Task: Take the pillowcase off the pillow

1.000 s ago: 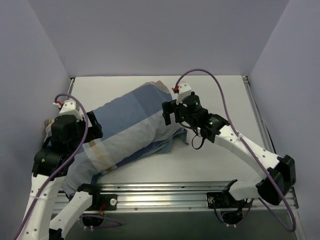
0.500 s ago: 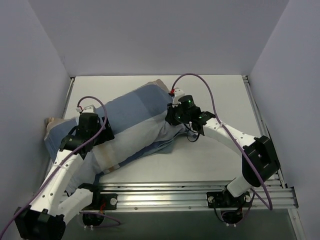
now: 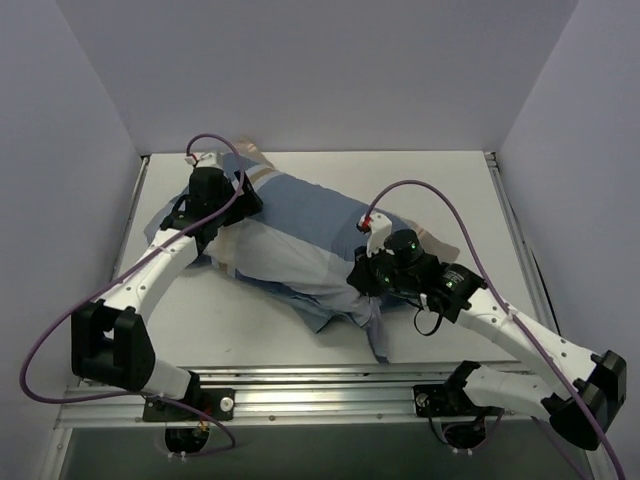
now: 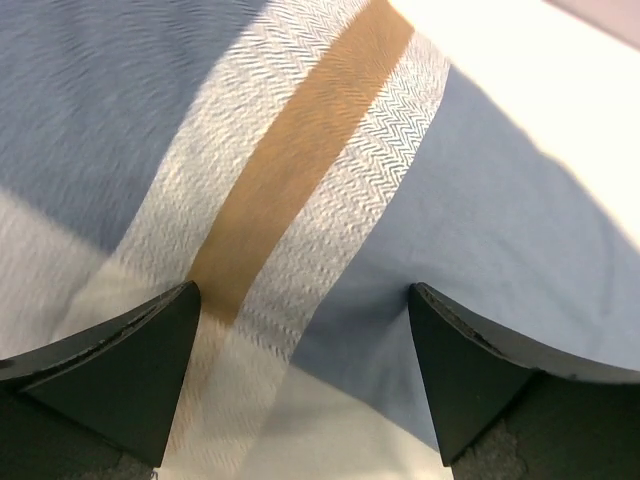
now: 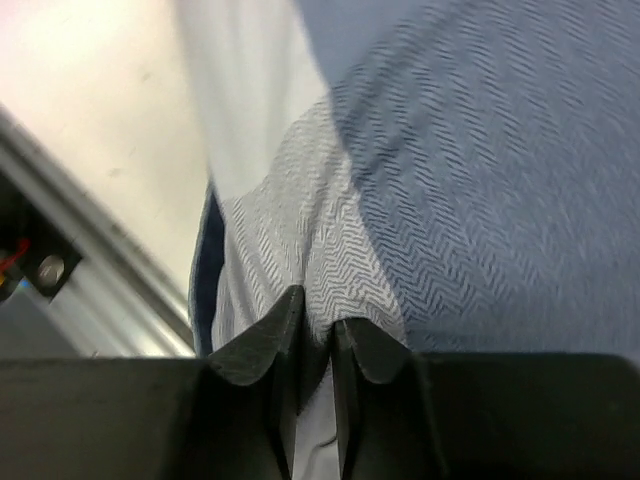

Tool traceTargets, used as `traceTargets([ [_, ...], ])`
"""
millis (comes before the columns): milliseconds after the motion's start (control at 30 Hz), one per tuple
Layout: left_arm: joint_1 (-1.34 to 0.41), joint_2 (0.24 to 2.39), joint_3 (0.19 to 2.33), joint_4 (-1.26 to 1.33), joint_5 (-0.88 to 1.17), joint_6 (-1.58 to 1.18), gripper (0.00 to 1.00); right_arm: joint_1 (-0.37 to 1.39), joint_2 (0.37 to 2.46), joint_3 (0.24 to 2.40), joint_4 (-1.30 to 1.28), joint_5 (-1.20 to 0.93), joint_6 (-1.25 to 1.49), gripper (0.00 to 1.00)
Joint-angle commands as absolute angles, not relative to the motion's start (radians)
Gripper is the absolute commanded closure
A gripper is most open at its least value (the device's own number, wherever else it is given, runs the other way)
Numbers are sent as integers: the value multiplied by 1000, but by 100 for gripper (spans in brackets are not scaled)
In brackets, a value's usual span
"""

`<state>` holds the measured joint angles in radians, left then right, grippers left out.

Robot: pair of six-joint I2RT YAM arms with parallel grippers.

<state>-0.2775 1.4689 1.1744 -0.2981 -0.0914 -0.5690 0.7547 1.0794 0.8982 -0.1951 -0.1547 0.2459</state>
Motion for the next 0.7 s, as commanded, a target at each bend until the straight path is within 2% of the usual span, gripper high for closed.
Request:
traceTargets([
  [0,-302,1389,1172,-189,-49,-611,6,791,1014,881,-249,-340,270,87],
  [33,-305,1329,1157,-184,-55,-611,6,793,1015,885,-245,-416,253,80],
  [67,-305,1300,1141,-190,-63,-611,6,792,1015,894,-244,-443,246,64],
  [100,-305,1266,1114,-201,-74,-603,6,792,1025,906,-247,-454,236,54],
  [133,-305,1209,1102,-215,-77,-600,6,792,1031,925,-248,-457,216,40],
  [233,-307,1128,1065,-313,-74,-603,6,788,1068,1012,-262,-421,169,28],
  [367,-314,1059,982,-388,-43,-666,6,717,1149,1145,-270,-195,138,22],
  [533,-318,1054,872,-338,-35,-721,6,545,1258,1201,-213,-78,195,21],
  [667,-316,1159,861,-240,-55,-735,6,538,1374,1192,-150,-122,177,22],
])
